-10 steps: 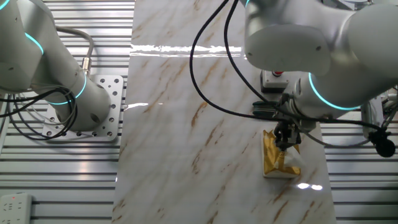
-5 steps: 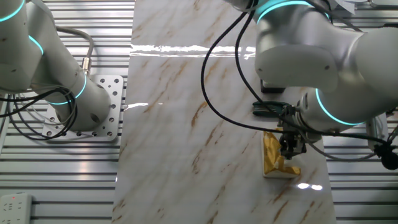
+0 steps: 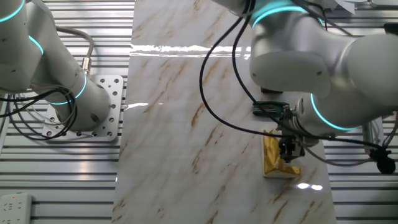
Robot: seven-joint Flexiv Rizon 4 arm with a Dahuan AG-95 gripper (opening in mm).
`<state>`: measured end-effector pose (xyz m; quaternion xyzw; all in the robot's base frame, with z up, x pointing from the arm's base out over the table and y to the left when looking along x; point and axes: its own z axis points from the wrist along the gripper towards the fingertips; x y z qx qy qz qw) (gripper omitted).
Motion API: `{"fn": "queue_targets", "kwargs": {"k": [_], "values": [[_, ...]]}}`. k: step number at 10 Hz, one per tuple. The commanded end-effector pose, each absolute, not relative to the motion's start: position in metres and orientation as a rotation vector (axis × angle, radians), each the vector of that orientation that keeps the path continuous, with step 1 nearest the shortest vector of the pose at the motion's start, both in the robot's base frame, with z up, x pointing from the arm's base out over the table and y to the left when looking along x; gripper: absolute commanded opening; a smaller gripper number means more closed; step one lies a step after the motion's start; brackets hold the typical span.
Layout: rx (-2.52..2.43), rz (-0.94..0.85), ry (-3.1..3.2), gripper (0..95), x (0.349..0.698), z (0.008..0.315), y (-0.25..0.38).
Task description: Pull out a napkin
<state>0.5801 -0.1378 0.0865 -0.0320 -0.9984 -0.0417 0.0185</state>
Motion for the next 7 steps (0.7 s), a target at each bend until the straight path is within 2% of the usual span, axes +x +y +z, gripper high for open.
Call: {"fn": "queue_targets", "kwargs": {"k": [1, 7], "values": [[-0.096, -0.125, -3.103, 57.0, 0.5790, 0.0853, -0.1386], [-0.106, -0.127, -3.102, 57.0, 0.5817, 0.0781, -0.1424]]}}
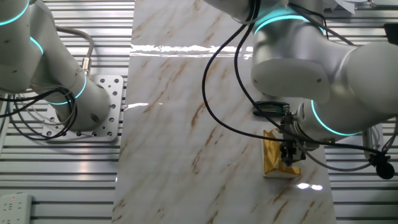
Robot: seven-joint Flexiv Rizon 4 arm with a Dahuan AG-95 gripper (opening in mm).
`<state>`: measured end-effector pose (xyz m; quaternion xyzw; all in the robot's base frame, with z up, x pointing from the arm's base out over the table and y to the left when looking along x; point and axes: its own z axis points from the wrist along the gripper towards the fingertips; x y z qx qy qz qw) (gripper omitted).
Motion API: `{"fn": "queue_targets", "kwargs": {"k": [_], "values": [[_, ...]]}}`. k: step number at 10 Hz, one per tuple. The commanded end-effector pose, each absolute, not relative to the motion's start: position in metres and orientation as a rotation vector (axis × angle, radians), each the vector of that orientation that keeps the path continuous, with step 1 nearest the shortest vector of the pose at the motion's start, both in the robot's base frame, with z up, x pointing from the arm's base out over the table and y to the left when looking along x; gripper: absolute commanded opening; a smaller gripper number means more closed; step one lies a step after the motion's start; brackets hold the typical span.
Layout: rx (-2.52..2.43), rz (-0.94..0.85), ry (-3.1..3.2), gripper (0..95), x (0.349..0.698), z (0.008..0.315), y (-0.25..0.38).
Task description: Pull out a napkin
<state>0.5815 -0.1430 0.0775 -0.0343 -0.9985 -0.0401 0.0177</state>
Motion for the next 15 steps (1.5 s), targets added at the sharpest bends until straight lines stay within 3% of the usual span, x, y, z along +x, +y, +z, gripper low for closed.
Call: {"fn": "queue_targets", "kwargs": {"k": [1, 2, 3, 5, 6, 7, 8, 9, 15], "values": [[-0.098, -0.122, -3.102, 57.0, 0.5825, 0.0760, -0.1435], [-0.100, -0.123, -3.102, 57.0, 0.5825, 0.0760, -0.1435], [-0.109, -0.123, -3.100, 38.0, 0.5824, 0.0761, -0.1434], [-0.113, -0.121, -3.099, 38.0, 0.5824, 0.0762, -0.1433], [-0.113, -0.120, -3.100, 19.0, 0.5824, 0.0763, -0.1432], [-0.113, -0.121, -3.100, 38.0, 0.5824, 0.0763, -0.1432], [-0.113, -0.121, -3.100, 38.0, 0.5824, 0.0763, -0.1432], [-0.113, -0.119, -3.100, 19.0, 0.5824, 0.0763, -0.1432], [-0.116, -0.115, -3.100, 19.0, 0.5823, 0.0766, -0.1431]]}}
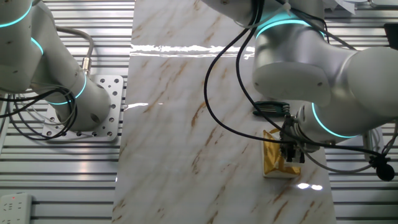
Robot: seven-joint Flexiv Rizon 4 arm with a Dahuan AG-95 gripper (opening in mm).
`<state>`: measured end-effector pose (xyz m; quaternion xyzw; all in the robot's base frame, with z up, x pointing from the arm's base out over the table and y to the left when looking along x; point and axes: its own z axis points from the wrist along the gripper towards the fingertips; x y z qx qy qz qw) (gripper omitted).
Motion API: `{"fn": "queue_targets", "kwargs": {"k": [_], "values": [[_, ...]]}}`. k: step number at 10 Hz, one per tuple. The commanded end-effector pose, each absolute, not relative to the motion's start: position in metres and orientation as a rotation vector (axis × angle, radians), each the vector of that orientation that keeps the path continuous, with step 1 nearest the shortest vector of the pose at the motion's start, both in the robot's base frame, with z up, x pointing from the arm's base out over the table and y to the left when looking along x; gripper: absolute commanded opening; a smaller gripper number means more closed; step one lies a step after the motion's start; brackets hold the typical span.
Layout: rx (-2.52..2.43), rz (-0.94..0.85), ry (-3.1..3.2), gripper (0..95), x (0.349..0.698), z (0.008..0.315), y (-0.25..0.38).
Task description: Pull out a napkin
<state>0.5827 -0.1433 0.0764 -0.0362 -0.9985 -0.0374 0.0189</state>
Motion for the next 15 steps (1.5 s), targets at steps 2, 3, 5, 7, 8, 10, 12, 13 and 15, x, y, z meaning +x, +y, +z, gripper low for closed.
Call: {"fn": "queue_targets", "kwargs": {"k": [2, 3, 5, 7, 8, 10, 12, 13, 15], "values": [[-0.117, -0.108, -3.101, 0.0, 0.582, 0.077, -0.143], [-0.117, -0.108, -3.101, 0.0, 0.582, 0.077, -0.143], [-0.114, -0.103, -3.102, 0.0, 0.582, 0.077, -0.143], [-0.114, -0.102, -3.102, 0.0, 0.582, 0.077, -0.143], [-0.115, -0.102, -3.101, 0.0, 0.582, 0.077, -0.143], [-0.121, -0.102, -3.098, 0.0, 0.582, 0.078, -0.142], [-0.124, -0.103, -3.094, 0.0, 0.581, 0.081, -0.141], [-0.125, -0.102, -3.093, 0.0, 0.580, 0.083, -0.141], [-0.117, -0.104, -3.089, 0.0, 0.577, 0.088, -0.142]]}}
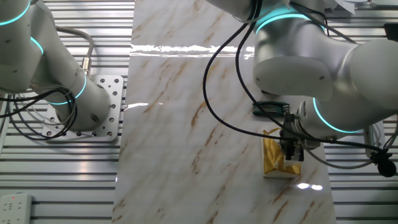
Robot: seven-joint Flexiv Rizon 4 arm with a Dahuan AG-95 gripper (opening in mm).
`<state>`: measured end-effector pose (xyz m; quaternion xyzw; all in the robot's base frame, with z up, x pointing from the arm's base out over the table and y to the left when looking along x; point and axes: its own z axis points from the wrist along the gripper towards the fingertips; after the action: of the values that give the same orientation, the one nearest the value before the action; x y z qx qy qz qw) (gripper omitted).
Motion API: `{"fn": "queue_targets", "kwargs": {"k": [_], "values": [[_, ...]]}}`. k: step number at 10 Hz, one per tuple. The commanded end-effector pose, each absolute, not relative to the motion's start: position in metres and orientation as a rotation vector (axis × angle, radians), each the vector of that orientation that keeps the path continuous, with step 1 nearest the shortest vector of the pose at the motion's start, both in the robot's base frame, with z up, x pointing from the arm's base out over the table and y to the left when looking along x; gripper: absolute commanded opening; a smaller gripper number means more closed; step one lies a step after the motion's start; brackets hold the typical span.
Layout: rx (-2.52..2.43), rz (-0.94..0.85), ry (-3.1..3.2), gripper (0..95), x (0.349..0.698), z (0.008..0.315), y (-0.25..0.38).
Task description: Pull out a napkin
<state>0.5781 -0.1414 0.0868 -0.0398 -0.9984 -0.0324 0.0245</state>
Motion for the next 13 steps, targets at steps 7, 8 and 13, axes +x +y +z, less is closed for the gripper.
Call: {"fn": "queue_targets", "kwargs": {"k": [7, 8, 13], "values": [[-0.109, -0.106, -3.079, 0.0, 0.563, 0.111, -0.142], [-0.108, -0.105, -3.079, 0.0, 0.562, 0.113, -0.142], [-0.086, -0.104, -3.068, 0.0, 0.548, 0.131, -0.145]]}}
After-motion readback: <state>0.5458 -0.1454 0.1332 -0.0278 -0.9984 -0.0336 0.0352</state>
